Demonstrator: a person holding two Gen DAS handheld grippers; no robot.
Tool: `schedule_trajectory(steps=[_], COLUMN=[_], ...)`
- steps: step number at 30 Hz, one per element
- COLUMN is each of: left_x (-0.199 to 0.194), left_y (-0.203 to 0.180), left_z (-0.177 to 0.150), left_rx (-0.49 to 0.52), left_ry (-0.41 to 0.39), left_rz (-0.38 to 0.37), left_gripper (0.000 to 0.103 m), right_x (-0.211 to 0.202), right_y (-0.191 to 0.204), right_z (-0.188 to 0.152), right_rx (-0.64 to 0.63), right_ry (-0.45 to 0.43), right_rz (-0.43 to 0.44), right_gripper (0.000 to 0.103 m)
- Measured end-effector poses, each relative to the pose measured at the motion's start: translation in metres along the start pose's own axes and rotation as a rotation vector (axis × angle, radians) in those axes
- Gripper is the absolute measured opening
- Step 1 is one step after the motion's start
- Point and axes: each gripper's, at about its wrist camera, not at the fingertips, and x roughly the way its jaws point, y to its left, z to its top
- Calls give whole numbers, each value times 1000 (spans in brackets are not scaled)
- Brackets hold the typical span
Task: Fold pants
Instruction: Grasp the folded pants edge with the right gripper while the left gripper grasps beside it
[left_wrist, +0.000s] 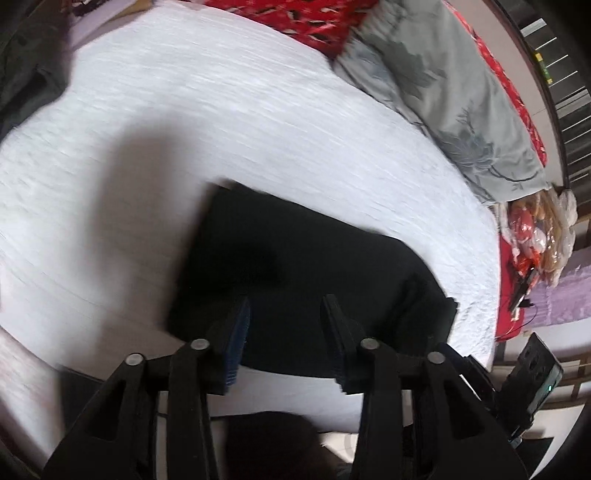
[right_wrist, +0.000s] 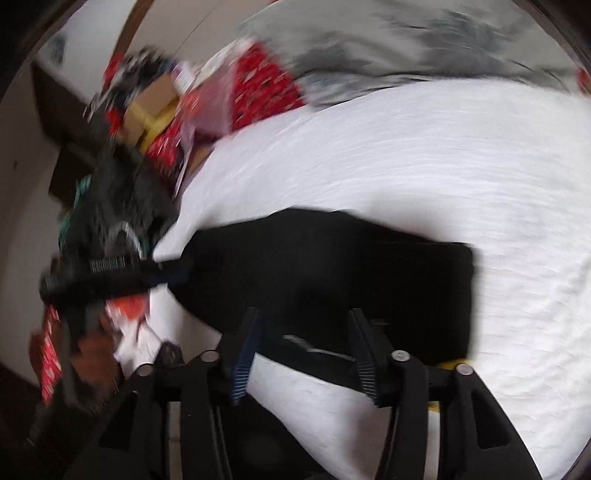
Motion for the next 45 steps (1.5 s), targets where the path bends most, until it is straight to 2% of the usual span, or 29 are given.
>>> schedule_trajectory(steps=[2, 6, 12, 16, 22, 28, 29, 32, 33, 35, 36, 37, 38, 39, 40, 41, 45], left_x=[0, 7, 46, 63, 76, 80, 81, 82, 83, 84, 84, 84, 83, 84, 83, 82, 67], left_y=[14, 39, 29, 23, 19, 21, 20, 12, 7, 1, -2, -5, -7, -8, -6, -5, -4], left_z=[13, 40, 72, 82, 91, 99, 99, 97, 95, 92, 91, 89, 88, 87, 87, 88, 84], left_rx=[-17, -43, 17, 80, 136, 152, 153, 190, 212, 231, 231, 231, 233, 228, 206, 184, 93], left_ry=[20, 96, 206, 245, 286, 321, 324, 322, 317, 309, 301, 296, 285, 278, 277, 274, 257], left_rz=[-9, -105, -84, -67, -120, -154, -155, -169, -169, -146, -145, -150, -123, -89, -89, -97, -164], left_gripper=[48, 48, 48, 48, 48, 50, 52, 69, 72, 71, 63, 53, 37, 35, 34, 33, 32], right_x=[19, 47, 90, 115, 149, 173, 178, 187, 189, 190, 190, 190, 188, 187, 185, 182, 159], right_y=[32, 80, 131, 152, 191, 216, 218, 221, 221, 221, 221, 220, 219, 216, 211, 208, 203], right_z=[-4, -16, -21, -25, -28, -41, -41, -40, -39, -38, -38, -37, -35, -32, -28, -25, -23], right_rx=[-92, -237, -329, -351, -421, -510, -520, -519, -515, -517, -519, -517, -512, -500, -481, -465, -444], right_ry=[16, 18, 26, 52, 37, 18, 16, 5, 1, -2, -1, -1, -4, 1, 3, 3, -14], right_rz=[-20, -57, -85, -90, -141, -231, -253, -303, -313, -320, -316, -309, -306, -292, -284, -267, -206], right_gripper=[60, 63, 67, 67, 70, 72, 72, 72, 72, 72, 72, 66, 52, 46, 35, 31, 25])
